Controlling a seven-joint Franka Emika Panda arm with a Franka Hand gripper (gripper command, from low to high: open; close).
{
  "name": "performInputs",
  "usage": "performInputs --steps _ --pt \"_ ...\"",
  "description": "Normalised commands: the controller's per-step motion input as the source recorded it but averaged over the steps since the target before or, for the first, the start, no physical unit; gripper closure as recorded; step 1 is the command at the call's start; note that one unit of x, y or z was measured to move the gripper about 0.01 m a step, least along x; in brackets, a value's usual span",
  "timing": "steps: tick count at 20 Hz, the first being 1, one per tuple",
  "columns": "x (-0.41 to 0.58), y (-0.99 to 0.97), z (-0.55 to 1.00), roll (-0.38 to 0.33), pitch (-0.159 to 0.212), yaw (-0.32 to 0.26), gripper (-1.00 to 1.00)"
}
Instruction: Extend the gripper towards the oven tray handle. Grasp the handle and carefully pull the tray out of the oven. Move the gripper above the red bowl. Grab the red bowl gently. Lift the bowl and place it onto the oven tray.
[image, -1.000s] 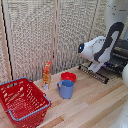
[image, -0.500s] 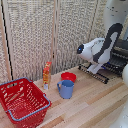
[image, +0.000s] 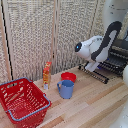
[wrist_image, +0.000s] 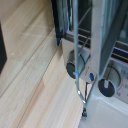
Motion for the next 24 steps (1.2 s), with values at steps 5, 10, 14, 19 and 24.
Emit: performInputs --steps 5,10,14,19,24 --pt "0.225 0.38 0.42 0.083 -0.098 -0.147 -1.0" --pt "0.098 0.46 0.37 0.144 -0.103 -0.165 -1.0" --pt "0.119 0.45 0.33 0.219 -0.056 -0.149 -1.0" --pt "0.157 0.44 0.28 0.26 -0.015 -0.135 -1.0" --pt "0.178 0.42 0.21 0.292 0.0 -0.127 -1.0"
